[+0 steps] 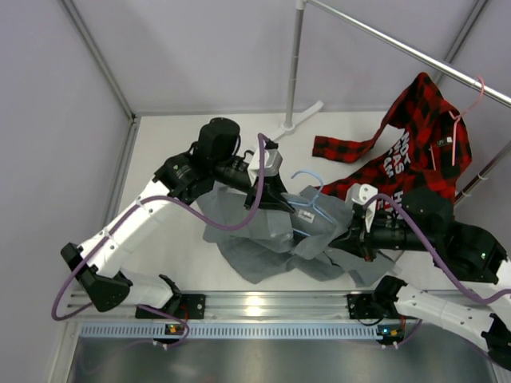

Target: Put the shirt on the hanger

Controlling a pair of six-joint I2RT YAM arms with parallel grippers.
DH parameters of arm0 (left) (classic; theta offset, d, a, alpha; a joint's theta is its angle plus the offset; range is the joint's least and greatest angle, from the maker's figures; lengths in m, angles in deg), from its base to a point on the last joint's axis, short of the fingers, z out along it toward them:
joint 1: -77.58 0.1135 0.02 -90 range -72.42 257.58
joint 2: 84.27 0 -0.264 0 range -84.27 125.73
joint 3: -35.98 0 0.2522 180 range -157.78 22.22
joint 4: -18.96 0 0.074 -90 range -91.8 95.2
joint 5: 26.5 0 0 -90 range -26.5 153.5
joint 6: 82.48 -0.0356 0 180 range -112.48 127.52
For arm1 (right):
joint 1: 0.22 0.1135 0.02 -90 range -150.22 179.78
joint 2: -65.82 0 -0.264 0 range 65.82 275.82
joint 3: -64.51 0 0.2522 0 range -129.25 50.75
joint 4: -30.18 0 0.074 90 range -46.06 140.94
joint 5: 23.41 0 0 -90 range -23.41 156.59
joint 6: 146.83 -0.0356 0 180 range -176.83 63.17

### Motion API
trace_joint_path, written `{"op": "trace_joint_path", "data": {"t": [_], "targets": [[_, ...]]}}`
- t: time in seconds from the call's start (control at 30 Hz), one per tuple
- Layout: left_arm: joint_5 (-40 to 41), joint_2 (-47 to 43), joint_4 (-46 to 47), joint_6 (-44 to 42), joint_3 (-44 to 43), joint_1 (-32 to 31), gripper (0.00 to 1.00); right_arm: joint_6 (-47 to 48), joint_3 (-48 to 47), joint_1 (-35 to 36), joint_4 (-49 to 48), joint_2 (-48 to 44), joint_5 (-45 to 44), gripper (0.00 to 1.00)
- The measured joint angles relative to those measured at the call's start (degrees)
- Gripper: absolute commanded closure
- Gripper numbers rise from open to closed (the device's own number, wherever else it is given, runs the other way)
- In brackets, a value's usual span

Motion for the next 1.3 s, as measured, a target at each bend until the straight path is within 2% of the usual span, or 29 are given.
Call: {"op": "trace_joint_path", "data": {"t": [0.07, 0.1, 0.13, 0.2, 0.27, 0.43, 0.57, 0.67, 0.87, 0.97, 1.13, 1.2, 1.3], "targets": [[1.8, 0.0, -0.1, 1.0, -0.8, -0.3, 0.73, -0.4, 0.0, 0.0, -0.5, -0.9, -1.9, 1.0], [2.9, 0.0, -0.1, 1.2, -1.2, -0.4, 0.59, -0.5, -0.3, 0.0, -0.7, -1.3, -3.2, 1.0], [4.5, 0.0, -0.1, 1.6, -1.9, -0.4, 0.32, -0.8, -0.8, 0.0, -0.7, -1.7, -4.3, 1.0], [8.5, 0.0, -0.2, 3.0, -3.7, -0.4, 0.13, -1.3, -2.1, 0.0, -0.6, -2.4, -6.2, 1.0], [13.9, 0.0, -0.4, 5.0, -6.3, -0.3, 0.02, -2.4, -4.1, 0.0, -0.6, -2.8, -8.2, 1.0], [33.7, -2.3, -0.3, 11.7, -12.7, -0.3, 0.02, -5.0, -10.6, 0.0, -0.1, -1.5, -14.5, 1.0], [53.3, -10.0, -0.3, 17.9, -13.1, -0.3, 0.02, -9.5, -17.2, 0.1, 1.2, 1.8, -23.6, 1.0], [64.8, -21.2, 0.8, 21.6, -7.2, 0.0, 0.02, -14.1, -25.5, 0.1, 4.9, 6.4, -34.0, 1.0], [80.4, -43.5, 1.4, 24.4, 10.7, 0.0, 0.02, -20.4, -39.5, 0.1, 11.0, 13.4, -49.3, 1.0], [87.6, -47.8, 1.0, 25.0, 19.9, 0.0, 0.02, -22.5, -40.0, 0.1, 12.6, 14.3, -55.3, 1.0], [95.3, -48.5, 3.2, 24.4, 35.5, 0.2, 0.02, -25.0, -39.5, -1.7, 14.1, 20.8, -64.3, 1.0], [94.7, -47.8, 3.2, 24.2, 38.5, 1.9, 0.02, -25.6, -39.4, -6.5, 13.0, 24.3, -63.2, 1.0], [93.1, -46.6, 4.6, 24.6, 38.7, 7.9, 0.02, -27.1, -38.6, -16.0, 8.9, 29.6, -59.7, 1.0]]}}
